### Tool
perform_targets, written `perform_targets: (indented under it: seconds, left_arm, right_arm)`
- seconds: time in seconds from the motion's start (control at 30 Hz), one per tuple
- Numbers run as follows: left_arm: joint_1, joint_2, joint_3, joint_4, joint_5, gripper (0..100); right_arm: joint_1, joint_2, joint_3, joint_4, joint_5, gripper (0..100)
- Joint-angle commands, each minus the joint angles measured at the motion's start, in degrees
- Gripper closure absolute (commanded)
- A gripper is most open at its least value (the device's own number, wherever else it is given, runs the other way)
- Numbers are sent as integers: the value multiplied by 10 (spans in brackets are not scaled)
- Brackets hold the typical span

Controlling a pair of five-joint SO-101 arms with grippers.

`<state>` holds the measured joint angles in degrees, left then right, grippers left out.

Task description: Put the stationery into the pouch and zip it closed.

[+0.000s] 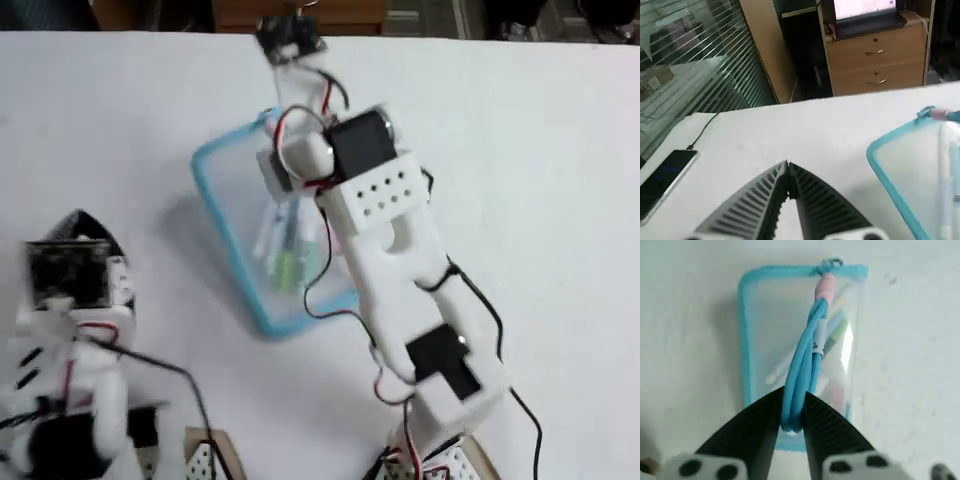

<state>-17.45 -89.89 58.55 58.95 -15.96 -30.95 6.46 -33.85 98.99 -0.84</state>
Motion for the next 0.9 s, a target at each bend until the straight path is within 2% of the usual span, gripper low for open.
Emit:
perform_targets:
  seconds: [0.0, 0.1, 0.2, 0.37, 0.6, 0.67, 0.73, 0.8, 0.87]
  left_arm:
    - [-9, -86, 169, -74, -33, 953]
    - [-13, -144, 250, -79, -36, 950]
    - [-37, -145, 296, -83, -35, 948]
    - [-62, -145, 342, -78, 21, 866]
    - [-58, -145, 384, -77, 10, 869]
    - [-58, -143, 384, -62, 12, 869]
    - [-58, -143, 384, -54, 12, 868]
    - [-58, -143, 384, -54, 13, 868]
    - [-53, -143, 384, -54, 13, 868]
  right_arm:
    - [13, -67, 160, -34, -1, 981]
    - [27, -86, 294, -91, -1, 981]
    - [29, -101, 415, -159, -1, 976]
    - [26, -154, 573, -269, 4, 879]
    - [50, -303, 755, -434, 11, 856]
    - [65, -339, 803, -479, 55, 789]
    - [79, -372, 853, -509, 91, 670]
    - [88, -403, 895, -526, 102, 550]
    - [95, -432, 927, -548, 100, 507]
